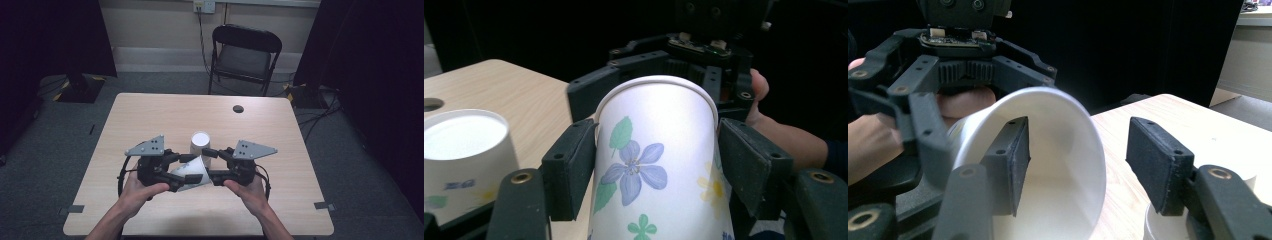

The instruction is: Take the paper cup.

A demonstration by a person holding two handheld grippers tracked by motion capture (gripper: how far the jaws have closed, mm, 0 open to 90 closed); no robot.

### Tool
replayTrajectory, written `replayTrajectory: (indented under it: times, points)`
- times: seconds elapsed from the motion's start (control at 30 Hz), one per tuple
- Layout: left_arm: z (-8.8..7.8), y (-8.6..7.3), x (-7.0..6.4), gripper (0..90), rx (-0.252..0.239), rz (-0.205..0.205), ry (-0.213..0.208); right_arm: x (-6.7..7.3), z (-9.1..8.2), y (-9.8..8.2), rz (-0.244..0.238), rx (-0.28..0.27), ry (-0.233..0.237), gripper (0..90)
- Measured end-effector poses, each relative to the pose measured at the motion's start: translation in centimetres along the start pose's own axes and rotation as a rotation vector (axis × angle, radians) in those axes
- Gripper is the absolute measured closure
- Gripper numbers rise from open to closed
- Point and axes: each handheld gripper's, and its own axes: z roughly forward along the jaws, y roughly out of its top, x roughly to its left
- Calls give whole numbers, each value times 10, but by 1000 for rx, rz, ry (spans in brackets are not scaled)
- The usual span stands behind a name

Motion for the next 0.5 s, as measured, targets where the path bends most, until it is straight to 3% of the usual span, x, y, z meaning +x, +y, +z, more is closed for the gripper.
replayTrajectory:
  times: [0.5]
  points:
    - [0, 1, -1, 329, 4, 19, -28, 1, 2, 0, 13, -11, 17, 427]
